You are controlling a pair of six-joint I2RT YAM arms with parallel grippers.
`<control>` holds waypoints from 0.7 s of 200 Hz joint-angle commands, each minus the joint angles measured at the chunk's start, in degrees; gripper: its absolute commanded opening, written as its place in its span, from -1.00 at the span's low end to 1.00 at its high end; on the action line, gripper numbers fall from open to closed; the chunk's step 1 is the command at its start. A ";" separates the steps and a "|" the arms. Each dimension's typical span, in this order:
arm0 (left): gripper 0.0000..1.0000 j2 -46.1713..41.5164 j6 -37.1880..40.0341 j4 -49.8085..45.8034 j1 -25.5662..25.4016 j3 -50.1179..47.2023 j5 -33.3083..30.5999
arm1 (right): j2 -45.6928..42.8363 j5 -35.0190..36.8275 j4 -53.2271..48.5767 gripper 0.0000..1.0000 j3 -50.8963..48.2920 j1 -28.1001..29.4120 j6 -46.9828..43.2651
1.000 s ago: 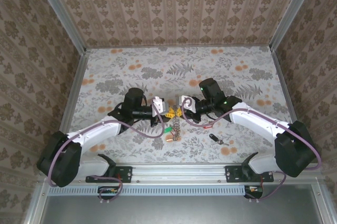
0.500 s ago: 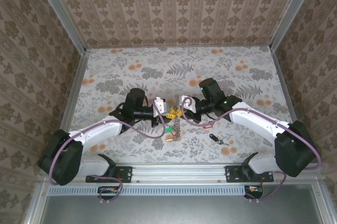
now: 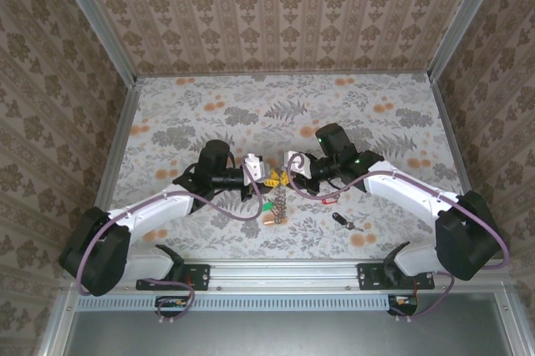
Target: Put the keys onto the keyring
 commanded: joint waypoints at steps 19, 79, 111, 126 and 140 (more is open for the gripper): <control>-0.75 -0.07 0.00 1.04 -1.21 1.92 -0.08 | 0.43 -1.09 -0.85 -1.00 2.21 0.21 0.14; -0.70 1.16 0.54 1.00 -2.84 2.80 -1.85 | 0.54 -0.44 -2.82 -1.00 3.47 0.23 0.48; -0.68 1.47 0.88 1.41 -3.42 3.06 -3.29 | 2.09 -0.09 -3.39 -1.00 3.80 0.27 0.48; -0.68 1.51 0.89 1.45 -3.47 3.08 -3.53 | 2.27 0.22 -3.96 -1.00 4.12 0.31 0.48; -0.69 1.57 0.91 1.23 -3.61 3.17 -3.55 | 2.24 0.35 -3.88 -1.00 4.14 0.32 0.48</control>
